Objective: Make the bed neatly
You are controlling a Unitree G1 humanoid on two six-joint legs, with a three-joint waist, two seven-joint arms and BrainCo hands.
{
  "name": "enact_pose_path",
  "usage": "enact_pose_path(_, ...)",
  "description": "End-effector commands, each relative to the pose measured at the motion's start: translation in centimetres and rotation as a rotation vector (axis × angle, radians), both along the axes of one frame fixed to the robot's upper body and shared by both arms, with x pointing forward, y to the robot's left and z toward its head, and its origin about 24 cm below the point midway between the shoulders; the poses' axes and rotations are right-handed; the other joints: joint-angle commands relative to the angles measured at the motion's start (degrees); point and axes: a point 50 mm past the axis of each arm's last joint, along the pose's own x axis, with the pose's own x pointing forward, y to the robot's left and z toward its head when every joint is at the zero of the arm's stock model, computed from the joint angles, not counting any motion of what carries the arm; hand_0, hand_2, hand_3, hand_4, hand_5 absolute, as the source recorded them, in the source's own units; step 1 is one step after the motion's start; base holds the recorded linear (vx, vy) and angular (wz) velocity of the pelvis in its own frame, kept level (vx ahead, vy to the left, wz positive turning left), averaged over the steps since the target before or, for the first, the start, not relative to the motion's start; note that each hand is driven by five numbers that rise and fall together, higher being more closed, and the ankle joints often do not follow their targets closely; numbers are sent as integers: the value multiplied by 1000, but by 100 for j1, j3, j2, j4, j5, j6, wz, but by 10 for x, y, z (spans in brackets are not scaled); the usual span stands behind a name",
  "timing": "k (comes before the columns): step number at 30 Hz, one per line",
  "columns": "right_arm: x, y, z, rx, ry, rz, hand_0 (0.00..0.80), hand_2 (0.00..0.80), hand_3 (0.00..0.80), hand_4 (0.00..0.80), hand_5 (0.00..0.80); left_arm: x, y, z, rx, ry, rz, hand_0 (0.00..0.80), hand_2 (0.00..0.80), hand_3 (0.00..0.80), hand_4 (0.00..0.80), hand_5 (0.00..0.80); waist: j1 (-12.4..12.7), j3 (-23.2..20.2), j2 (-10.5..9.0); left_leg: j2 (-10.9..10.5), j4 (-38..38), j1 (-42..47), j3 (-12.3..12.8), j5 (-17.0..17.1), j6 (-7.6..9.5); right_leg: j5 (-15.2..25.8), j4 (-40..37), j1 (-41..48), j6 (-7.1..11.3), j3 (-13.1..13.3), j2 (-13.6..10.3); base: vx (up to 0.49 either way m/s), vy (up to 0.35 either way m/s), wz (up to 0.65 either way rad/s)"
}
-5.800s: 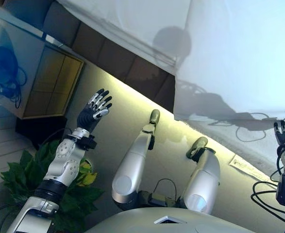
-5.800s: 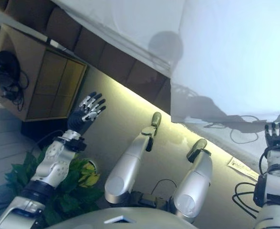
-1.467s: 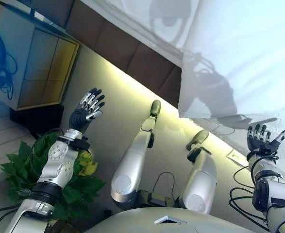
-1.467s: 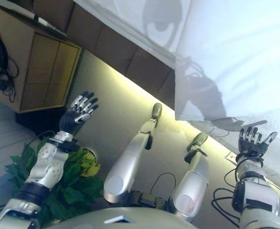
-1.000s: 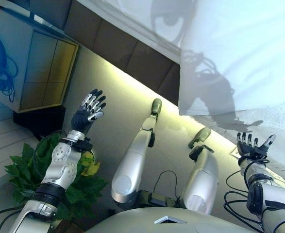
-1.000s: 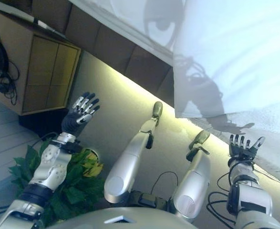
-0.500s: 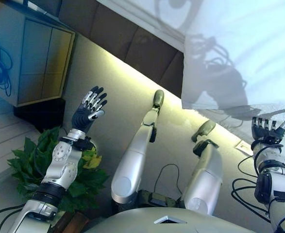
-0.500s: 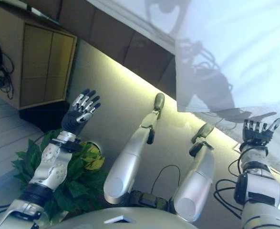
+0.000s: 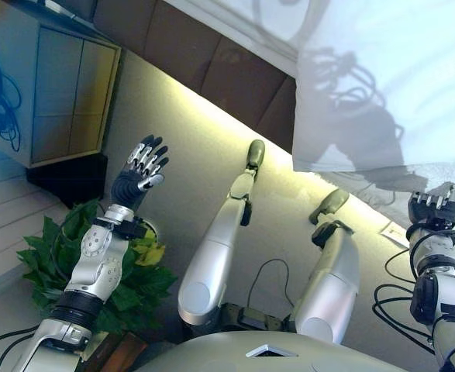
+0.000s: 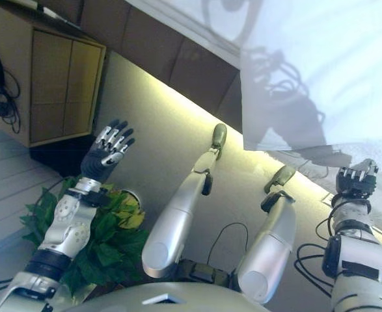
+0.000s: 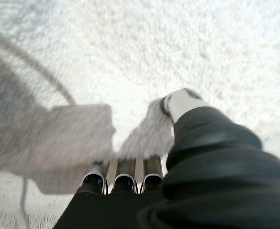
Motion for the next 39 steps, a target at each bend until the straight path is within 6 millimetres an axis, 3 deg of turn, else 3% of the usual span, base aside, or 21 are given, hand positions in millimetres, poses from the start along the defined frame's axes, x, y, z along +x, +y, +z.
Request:
enact_pose_path(1, -11, -36, 36, -152, -55, -54, 800, 800, 800, 800, 800, 7, -6, 19, -50, -110, -21, 0, 0, 0, 0, 0, 42, 132, 382, 318, 366, -22, -101, -202, -338, 1210, -691, -190, 451, 161, -236, 0, 0, 0)
enact_pose_path(8, -14, -31, 27, -107, -52, -49, 800, 800, 800, 800, 800, 8, -4, 19, -47, -114, -16, 0, 0, 0, 0, 0, 38, 132, 351, 319, 348, 10, -116, -208, -337, 1218, -702, -142, 446, 144, -225, 0, 0, 0)
enact_pose_path(14, -24, -23, 4, -3, -9, -60, 800, 800, 800, 800, 800, 7, -5, 15, -62, -109, -2, 0, 0, 0, 0, 0, -12, 132, 402, 319, 316, 79, -75, -219, -336, 1188, -730, -92, 437, 182, -209, 2, 23, 0)
enact_pose_path(16, -26, -17, -6, 38, 16, -58, 800, 800, 800, 800, 800, 8, -8, 15, -71, -112, -2, 0, 0, 0, 0, 0, -23, 132, 458, 310, 281, 12, -29, -83, -302, 1314, -798, -150, 364, 129, -204, -81, 70, 0)
enact_pose_path(25, -39, 17, -51, 226, 150, -10, 800, 800, 800, 800, 800, 7, -19, 15, -106, -108, -13, 0, 0, 0, 0, 0, -92, 132, 623, 282, 197, 129, 54, -70, -306, 1336, -973, -35, 360, 193, -221, -9, 54, 0)
enact_pose_path(36, -28, 49, -70, 274, 266, 70, 800, 800, 800, 800, 800, 9, -32, 16, -141, -100, -17, 0, 0, 0, 0, 0, -158, 132, 702, 260, 108, 243, 148, -61, -322, 1382, -1205, 125, 371, 234, -214, 1, 49, -4)
enact_pose_path(37, -27, 49, -70, 274, 271, 64, 483, 483, 483, 483, 483, 9, -33, 16, -144, -96, -16, 0, 0, 0, 0, 0, -159, 132, 716, 260, 100, 261, 153, -57, -327, 1378, -1206, 145, 372, 236, -219, 14, 54, -5)
enact_pose_path(38, -26, 49, -69, 277, 275, 56, 56, 56, 56, 56, 56, 9, -33, 15, -145, -90, -15, 0, 0, 0, 0, 0, -160, 132, 723, 255, 102, 281, 159, -56, -330, 1372, -1206, 174, 372, 233, -224, 16, 47, -6)
enact_pose_path(39, -25, 49, -68, 282, 271, 49, 0, 0, 0, 0, 0, 8, -34, 14, -147, -87, -15, 0, 0, 0, 0, 0, -160, 132, 727, 253, 102, 296, 161, -55, -333, 1367, -1211, 198, 372, 228, -226, 16, 34, -4)
